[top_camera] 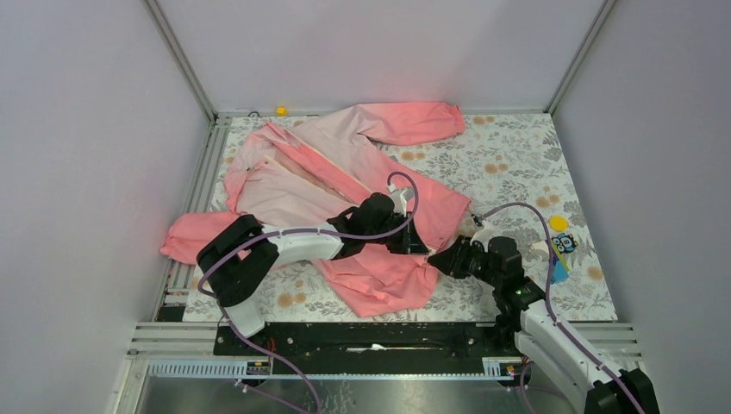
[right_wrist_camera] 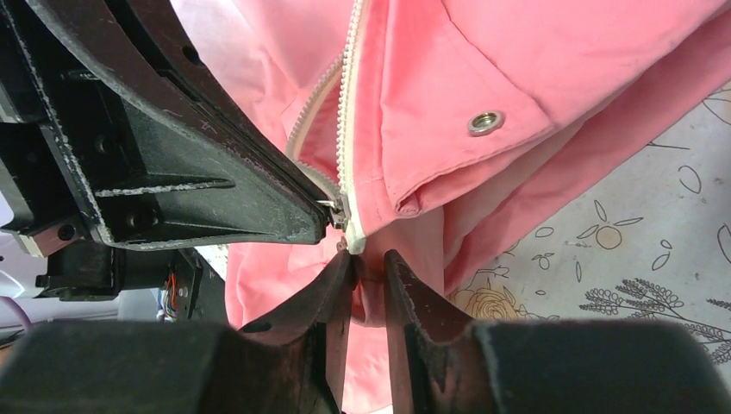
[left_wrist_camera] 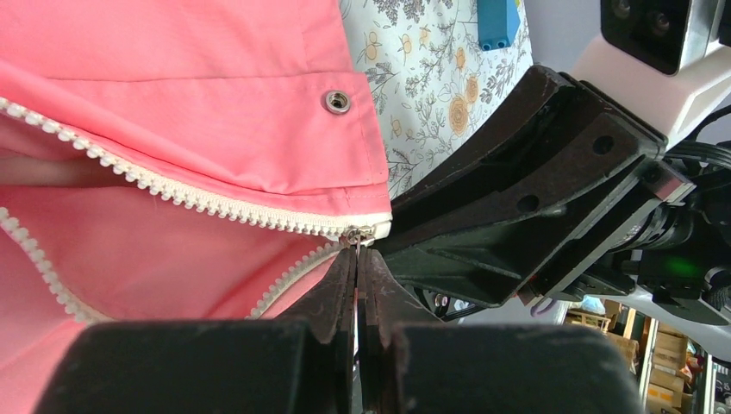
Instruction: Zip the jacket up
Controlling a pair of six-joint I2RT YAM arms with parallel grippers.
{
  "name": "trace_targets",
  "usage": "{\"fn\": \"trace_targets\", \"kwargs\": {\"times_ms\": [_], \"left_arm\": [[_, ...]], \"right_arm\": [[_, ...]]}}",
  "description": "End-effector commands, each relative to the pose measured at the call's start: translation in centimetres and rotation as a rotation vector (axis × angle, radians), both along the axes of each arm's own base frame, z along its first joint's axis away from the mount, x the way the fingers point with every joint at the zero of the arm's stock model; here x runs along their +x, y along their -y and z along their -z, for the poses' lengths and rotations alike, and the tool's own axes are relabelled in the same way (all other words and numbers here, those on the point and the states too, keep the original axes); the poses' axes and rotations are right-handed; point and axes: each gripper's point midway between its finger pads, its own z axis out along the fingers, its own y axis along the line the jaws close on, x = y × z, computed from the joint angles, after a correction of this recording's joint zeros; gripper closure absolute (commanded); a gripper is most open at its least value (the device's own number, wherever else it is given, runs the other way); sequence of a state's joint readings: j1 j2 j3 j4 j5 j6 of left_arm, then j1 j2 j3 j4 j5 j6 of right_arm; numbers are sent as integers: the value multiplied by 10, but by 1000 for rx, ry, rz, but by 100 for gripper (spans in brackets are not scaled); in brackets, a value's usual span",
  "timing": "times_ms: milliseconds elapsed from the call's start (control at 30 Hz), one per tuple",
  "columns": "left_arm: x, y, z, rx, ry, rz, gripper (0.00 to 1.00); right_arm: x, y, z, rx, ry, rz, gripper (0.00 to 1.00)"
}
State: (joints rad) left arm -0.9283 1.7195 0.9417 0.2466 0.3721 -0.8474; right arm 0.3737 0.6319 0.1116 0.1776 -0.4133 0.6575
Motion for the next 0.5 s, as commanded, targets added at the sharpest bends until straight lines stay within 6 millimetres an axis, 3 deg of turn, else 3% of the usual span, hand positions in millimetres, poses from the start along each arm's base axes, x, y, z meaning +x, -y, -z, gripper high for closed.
{"fn": "trace_targets", "kwargs": {"times_ms": [0, 233, 333, 400, 467], "left_arm": [[2, 9, -15, -64, 23, 16, 100], [2, 10, -15, -60, 24, 22, 100], [1, 10, -15, -58, 27, 25, 100], [2, 8, -13, -46, 29, 18, 100], [4, 3, -8, -17, 42, 4, 100]], "right_arm": [[8, -9, -28, 39, 103, -45, 71], [11, -10, -29, 41, 111, -41, 71], [15, -7, -26, 25, 99, -17, 83], [18, -1, -20, -6, 71, 26, 98], [21, 6, -19, -20, 72, 74, 100]]}}
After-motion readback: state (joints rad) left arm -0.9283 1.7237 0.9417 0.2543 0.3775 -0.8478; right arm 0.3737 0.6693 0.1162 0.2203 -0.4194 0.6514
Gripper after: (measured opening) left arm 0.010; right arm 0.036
